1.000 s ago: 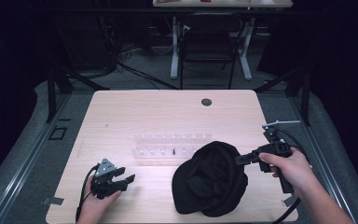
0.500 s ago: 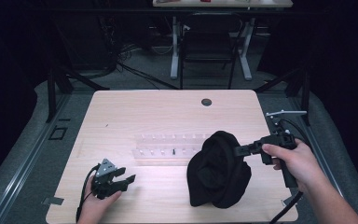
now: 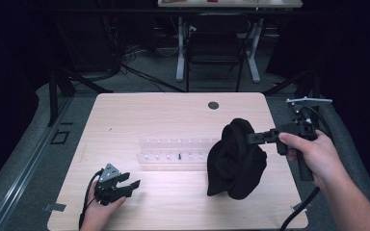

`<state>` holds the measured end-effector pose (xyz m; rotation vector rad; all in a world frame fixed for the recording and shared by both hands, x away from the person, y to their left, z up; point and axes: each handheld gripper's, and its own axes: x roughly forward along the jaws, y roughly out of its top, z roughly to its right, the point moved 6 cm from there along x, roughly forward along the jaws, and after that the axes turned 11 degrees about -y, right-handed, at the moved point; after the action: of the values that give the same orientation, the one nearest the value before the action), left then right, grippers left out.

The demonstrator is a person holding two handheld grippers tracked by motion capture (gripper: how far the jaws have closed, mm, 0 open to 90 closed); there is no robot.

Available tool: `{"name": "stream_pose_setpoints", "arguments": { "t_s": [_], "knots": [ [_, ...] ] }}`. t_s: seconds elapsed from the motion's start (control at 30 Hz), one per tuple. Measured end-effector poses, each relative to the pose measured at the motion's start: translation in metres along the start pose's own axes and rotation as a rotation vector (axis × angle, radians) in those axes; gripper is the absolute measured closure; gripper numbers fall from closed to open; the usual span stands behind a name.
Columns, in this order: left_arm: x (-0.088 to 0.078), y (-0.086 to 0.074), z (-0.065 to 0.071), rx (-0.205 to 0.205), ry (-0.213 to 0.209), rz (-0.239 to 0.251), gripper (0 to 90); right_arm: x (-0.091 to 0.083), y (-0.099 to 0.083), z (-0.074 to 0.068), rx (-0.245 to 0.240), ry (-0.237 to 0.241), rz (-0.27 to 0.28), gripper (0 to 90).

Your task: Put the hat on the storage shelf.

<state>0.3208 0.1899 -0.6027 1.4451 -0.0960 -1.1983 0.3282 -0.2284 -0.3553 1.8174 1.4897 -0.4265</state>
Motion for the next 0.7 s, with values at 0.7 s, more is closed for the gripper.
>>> {"name": "stream_pose_setpoints", "arguments": {
  "t_s": [0.7],
  "knots": [
    [0.001,0.000,0.003,0.002,-0.011,-0.004,45.0,0.013,0.044,-0.039,-0.028,0.040,0.067,88.2]
  ]
}}
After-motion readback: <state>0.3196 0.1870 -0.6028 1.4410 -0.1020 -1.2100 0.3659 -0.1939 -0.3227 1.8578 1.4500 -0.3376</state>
